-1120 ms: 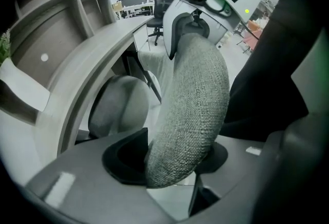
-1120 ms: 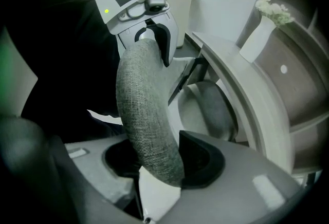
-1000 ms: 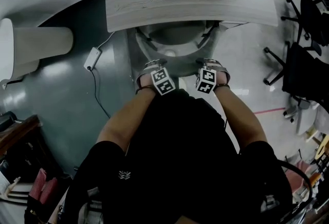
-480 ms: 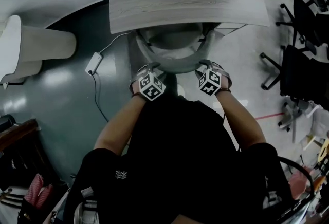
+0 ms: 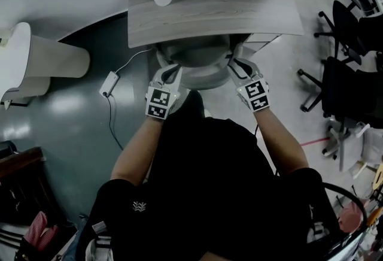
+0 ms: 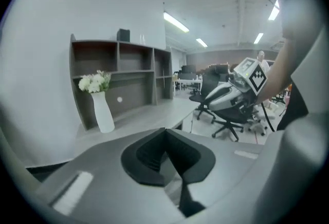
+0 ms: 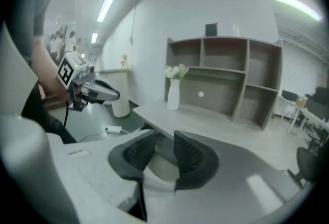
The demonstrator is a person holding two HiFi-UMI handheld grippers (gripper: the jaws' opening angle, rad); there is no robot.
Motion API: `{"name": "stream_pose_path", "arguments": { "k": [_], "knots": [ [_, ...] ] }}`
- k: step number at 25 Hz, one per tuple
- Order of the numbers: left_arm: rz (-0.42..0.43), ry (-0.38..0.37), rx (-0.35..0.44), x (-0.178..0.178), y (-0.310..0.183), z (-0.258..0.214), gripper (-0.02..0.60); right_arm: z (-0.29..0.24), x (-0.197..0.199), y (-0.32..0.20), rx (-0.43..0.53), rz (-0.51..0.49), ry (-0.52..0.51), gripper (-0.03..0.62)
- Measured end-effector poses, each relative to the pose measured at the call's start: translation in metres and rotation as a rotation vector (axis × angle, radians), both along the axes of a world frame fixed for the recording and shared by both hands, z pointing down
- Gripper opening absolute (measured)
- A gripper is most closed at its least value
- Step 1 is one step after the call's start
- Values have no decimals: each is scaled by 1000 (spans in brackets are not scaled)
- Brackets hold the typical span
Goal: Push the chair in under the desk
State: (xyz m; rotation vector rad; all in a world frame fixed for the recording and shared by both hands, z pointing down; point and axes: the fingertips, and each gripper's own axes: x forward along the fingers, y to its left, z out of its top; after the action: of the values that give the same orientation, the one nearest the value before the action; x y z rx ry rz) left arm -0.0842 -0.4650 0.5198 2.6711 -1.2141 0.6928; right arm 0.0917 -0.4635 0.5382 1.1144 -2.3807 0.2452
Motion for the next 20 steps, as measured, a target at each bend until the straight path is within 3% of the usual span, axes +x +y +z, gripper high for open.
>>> {"name": "stream_pose_path", "arguments": {
  "k": [4,9,20],
  "knots": [
    [-64,83,93,-11,-19,-46,6,-39,7,-14,74,82,-107,93],
    [-91,96,157,-21,-27,-75,6,-61,13,-22,129,132,-148,3],
    [-140,82,154,-43,-26,-74,6,-51,33,-33,94,233,-170,2]
  ]
}}
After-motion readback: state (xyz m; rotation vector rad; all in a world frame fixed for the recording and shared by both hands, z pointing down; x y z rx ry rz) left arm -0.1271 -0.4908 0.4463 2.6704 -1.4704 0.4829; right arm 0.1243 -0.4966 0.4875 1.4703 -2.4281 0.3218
